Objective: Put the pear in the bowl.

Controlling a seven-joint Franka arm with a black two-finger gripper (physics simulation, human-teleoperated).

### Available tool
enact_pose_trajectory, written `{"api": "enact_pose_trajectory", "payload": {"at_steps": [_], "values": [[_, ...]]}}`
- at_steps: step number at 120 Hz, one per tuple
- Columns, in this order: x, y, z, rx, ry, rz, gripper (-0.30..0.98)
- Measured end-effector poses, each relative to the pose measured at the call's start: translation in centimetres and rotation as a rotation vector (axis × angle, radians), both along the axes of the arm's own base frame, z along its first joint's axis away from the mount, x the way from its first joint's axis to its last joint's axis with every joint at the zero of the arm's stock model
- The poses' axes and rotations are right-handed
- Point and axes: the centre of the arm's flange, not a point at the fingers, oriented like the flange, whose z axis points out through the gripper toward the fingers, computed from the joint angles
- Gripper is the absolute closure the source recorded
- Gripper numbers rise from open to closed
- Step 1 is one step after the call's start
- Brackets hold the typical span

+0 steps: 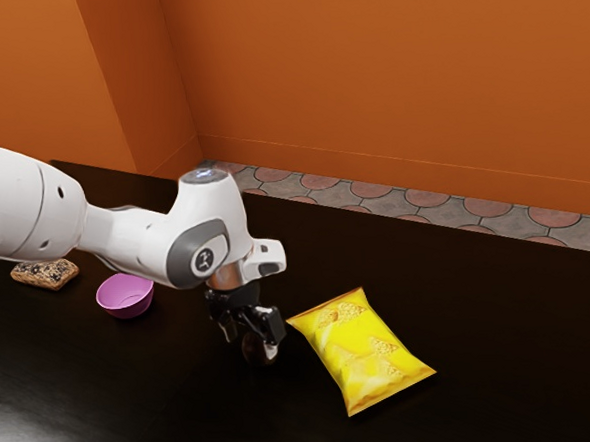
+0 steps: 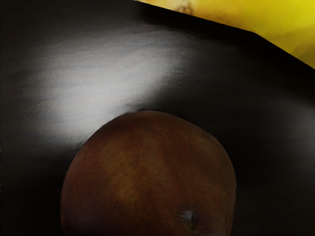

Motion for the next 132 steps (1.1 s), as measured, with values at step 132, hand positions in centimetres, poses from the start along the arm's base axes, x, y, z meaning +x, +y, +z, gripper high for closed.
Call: {"api": "enact_pose_trajectory", "payload": {"at_steps": [132], "values": [[1.2,0.0,-3.2,-0.006,-0.011,0.021,0.21]]}}
